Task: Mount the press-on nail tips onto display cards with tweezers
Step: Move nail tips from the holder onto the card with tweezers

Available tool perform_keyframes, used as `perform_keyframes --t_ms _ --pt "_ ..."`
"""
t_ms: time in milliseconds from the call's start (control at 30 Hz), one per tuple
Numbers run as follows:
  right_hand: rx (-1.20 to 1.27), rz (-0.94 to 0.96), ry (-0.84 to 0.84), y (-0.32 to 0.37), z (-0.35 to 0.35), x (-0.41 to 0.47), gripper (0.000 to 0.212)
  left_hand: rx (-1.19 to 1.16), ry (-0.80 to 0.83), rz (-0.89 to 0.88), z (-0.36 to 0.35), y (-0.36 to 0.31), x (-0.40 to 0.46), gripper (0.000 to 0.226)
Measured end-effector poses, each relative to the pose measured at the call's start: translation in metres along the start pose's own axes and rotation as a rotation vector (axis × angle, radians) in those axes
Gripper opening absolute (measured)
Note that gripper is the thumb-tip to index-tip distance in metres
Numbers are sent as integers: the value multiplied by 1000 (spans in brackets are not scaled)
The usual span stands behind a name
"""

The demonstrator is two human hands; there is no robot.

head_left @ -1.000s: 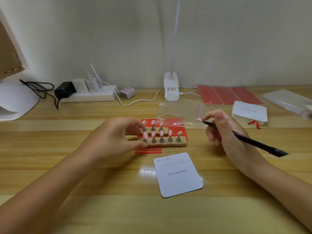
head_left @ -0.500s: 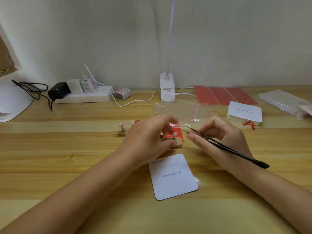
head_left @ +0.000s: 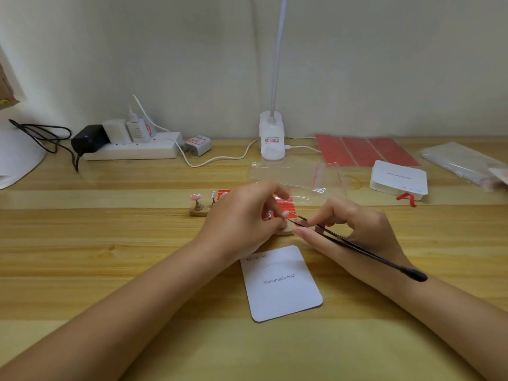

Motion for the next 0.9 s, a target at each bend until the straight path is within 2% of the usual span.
perform_keyframes --t_ms 167,567,767,900 --pt "17 -19 13 -1 0 -1 11 10 11 -6 0 -1 1 28" --pt "56 -109 34 -5 -1 -3 14 38 30 -39 0 -5 1 27" --pt "109 -215 48 -11 -2 -3 18 18 30 -62 0 -8 3 31" --pt "236 -320 66 -11 -4 -2 15 3 30 -64 -1 -7 2 32"
Point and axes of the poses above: each hand's wrist, its own x-axis towards the middle knuckle, its own z-axis out of the back of the hand, y = z × x, the point moved 6 cm from there along x, towards the middle knuckle, and after that the axes turned 8 degrees about -y, right-handed, at the moved point
